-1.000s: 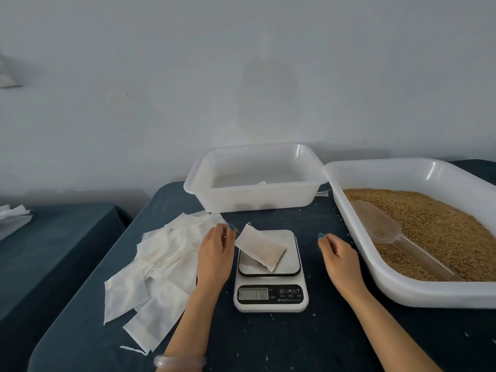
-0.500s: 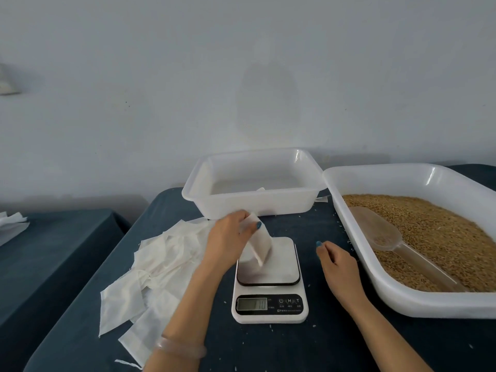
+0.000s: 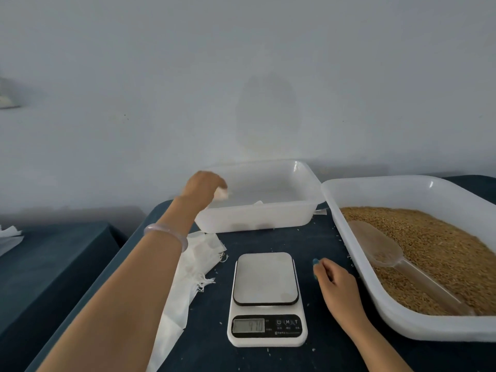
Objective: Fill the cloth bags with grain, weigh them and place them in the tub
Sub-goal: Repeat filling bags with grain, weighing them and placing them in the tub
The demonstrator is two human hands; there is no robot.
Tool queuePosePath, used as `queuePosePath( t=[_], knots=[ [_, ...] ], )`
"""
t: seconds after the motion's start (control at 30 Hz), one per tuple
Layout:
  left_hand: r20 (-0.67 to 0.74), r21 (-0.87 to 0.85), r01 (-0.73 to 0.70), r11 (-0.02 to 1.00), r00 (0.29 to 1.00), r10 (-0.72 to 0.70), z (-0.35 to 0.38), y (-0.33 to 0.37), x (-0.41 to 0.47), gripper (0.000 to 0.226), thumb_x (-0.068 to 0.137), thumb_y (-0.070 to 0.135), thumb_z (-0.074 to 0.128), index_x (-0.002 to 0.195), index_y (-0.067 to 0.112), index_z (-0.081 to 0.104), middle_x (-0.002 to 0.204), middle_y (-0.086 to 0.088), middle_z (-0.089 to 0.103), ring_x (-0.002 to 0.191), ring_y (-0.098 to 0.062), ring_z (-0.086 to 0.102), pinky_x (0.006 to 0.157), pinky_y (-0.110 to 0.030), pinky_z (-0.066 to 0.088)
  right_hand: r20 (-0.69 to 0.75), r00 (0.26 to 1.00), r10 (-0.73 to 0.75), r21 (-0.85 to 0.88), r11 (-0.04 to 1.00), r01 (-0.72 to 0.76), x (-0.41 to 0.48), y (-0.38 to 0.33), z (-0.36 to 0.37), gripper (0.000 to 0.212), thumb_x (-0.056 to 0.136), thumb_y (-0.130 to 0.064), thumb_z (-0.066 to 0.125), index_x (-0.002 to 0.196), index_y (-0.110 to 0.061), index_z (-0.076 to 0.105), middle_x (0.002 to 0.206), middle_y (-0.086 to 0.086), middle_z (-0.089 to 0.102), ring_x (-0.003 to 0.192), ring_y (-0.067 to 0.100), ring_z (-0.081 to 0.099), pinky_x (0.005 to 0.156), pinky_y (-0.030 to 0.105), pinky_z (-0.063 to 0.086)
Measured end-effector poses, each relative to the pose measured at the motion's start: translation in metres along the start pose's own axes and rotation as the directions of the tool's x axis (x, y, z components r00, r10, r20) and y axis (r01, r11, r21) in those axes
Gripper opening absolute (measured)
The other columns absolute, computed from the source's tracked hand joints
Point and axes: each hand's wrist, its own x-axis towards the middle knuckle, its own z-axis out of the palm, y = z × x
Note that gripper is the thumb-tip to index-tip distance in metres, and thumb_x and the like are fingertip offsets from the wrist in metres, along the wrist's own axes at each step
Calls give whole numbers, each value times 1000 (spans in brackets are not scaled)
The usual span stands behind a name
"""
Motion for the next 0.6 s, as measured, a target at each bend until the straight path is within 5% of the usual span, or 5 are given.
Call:
queuePosePath(
  t=[0.1,0.23,0.47,0.53,0.6],
  knots=[
    [228,81,-56,995,973,36,24,-10,-9,57,90,-12,40,130,23,62,135,-4,58,124,-26,52,94,-29,42,3,1000,2,-23,1000,-2,1,0,0,37,100,-24,52,64,-15,48,51,-5,40,46,4,40,51,16,36],
    [298,-50,35,998,954,-18,36,-19,-16,57,90,-9,34,131,21,61,136,-3,57,123,-25,51,99,-36,44,13,1000,6,-52,999,-6,2,0,1,36,100,-27,51,66,-14,50,53,-3,42,46,4,39,49,19,33],
    [-97,-298,111,948,985,-145,10,-45,-53,27,87,3,49,95,24,64,96,8,64,90,-16,60,76,-33,50,15,1000,9,-47,999,-9,0,1,0,36,100,-28,50,70,-7,52,55,-1,44,48,5,39,51,21,31],
    [48,-131,192,973,981,-188,2,-58,-72,11,88,13,52,83,20,58,83,4,60,79,-20,57,68,-33,48,16,1000,11,-42,999,-10,0,0,1,36,100,-28,50,69,-8,51,55,-2,44,48,4,39,51,21,31],
    [437,143,195,970,867,-238,-4,-65,-92,7,89,21,59,82,19,61,83,2,65,75,-18,57,66,-29,47,19,1000,9,-41,999,-8,0,0,1,37,100,-29,51,68,-9,50,54,-3,43,48,4,38,49,19,30]
  ],
)
